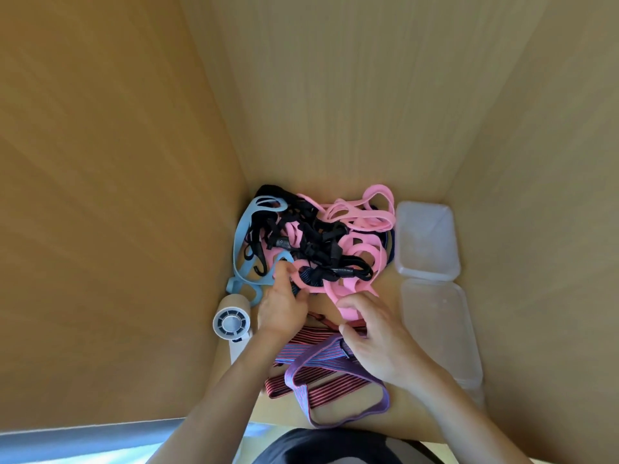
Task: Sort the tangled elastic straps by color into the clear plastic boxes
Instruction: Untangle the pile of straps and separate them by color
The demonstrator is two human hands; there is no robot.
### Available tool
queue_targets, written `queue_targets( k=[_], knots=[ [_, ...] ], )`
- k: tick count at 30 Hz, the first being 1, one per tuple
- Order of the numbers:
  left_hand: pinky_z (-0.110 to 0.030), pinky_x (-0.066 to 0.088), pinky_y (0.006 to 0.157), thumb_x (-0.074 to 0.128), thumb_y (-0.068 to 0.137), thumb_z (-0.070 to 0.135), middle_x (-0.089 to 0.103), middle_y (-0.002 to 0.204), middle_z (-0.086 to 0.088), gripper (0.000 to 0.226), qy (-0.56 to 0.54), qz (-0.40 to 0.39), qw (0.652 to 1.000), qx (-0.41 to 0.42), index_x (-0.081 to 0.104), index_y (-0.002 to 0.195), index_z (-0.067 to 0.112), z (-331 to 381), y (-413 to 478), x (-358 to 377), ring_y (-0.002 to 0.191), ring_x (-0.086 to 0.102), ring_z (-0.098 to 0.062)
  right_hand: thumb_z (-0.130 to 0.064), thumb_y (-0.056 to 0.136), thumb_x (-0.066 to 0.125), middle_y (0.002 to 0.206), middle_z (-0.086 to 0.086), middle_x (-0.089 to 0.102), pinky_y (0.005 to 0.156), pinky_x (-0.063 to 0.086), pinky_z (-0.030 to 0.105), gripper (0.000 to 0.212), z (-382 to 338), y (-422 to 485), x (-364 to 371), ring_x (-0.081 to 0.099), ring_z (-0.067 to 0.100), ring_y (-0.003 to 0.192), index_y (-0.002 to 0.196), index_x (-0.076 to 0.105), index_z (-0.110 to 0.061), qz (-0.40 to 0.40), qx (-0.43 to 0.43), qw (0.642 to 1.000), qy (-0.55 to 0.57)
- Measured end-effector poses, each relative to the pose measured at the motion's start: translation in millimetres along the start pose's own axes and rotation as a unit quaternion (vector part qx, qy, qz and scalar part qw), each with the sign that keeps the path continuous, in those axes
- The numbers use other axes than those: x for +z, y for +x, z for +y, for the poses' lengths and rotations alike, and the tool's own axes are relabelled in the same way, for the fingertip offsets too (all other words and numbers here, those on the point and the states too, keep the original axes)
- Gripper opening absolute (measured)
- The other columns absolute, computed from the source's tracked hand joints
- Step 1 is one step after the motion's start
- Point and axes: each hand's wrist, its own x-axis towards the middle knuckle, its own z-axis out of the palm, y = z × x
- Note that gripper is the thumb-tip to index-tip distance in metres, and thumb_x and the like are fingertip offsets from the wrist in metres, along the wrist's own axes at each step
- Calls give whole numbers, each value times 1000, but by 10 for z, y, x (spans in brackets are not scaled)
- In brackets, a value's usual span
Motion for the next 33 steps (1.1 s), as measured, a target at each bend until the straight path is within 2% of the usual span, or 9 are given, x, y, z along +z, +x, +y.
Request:
queue_targets(
  k=[4,8,11,14,17,21,28,31,33],
  knots=[
    [-45,54,84,67,90,11,70,113,-5,37,-79,48,995,-33,49,122,17,37,30,-175,94,69,-35,-21,93,63,109,-23,50,91,39,17,24,31,-3,-31,50,0,102,116,57,-29,10,-12,1000,25],
    [-33,55,77,57,93,3,75,85,2,22,-107,76,991,0,63,100,22,185,87,-427,81,73,-15,-19,93,64,104,-25,51,80,37,9,22,16,33,-29,50,-7,97,112,61,-29,19,-16,999,46],
    [-28,53,71,55,96,7,69,77,11,25,-95,103,988,59,57,89,30,422,97,-540,75,70,-8,-17,92,64,107,-23,55,82,36,5,21,-11,51,-29,50,-10,101,111,64,-27,25,-30,998,57],
    [-44,57,76,50,100,7,68,91,2,11,-94,133,980,112,55,102,17,665,131,-642,81,74,-20,-15,92,63,109,-16,62,86,40,11,20,-26,51,-71,55,-4,101,109,66,-24,33,-39,996,77],
    [-48,58,82,47,102,6,70,100,-4,11,-108,156,971,148,51,106,15,915,190,-780,89,74,-21,-9,91,62,106,-12,66,90,46,20,18,-27,51,-133,60,4,101,104,67,-21,43,-28,993,103],
    [-45,59,81,44,102,6,70,94,0,11,-125,169,958,195,49,105,15,1278,241,-944,83,74,-8,0,89,58,99,-14,69,81,45,9,22,-17,88,-193,61,-3,93,97,68,-18,61,-18,987,150],
    [-50,57,87,42,101,9,69,107,-4,17,-180,171,929,273,50,104,24,1787,273,-1217,89,74,-14,-6,91,65,106,2,67,74,56,36,16,-145,461,-337,68,11,82,97,63,-20,171,-7,964,204],
    [-51,57,88,42,102,7,69,108,-5,24,-223,170,916,286,49,101,29,1908,259,-1360,88,75,-14,-9,90,71,112,4,60,65,48,13,23,-251,725,-453,63,-1,71,104,57,-20,233,-16,950,207],
    [-50,57,88,41,103,5,69,109,-7,23,-248,161,910,291,49,101,27,1966,261,-1422,88,75,-13,-18,88,74,115,-1,56,68,44,6,33,-317,904,-521,59,-4,75,113,55,-27,254,-18,952,170]
  ],
)
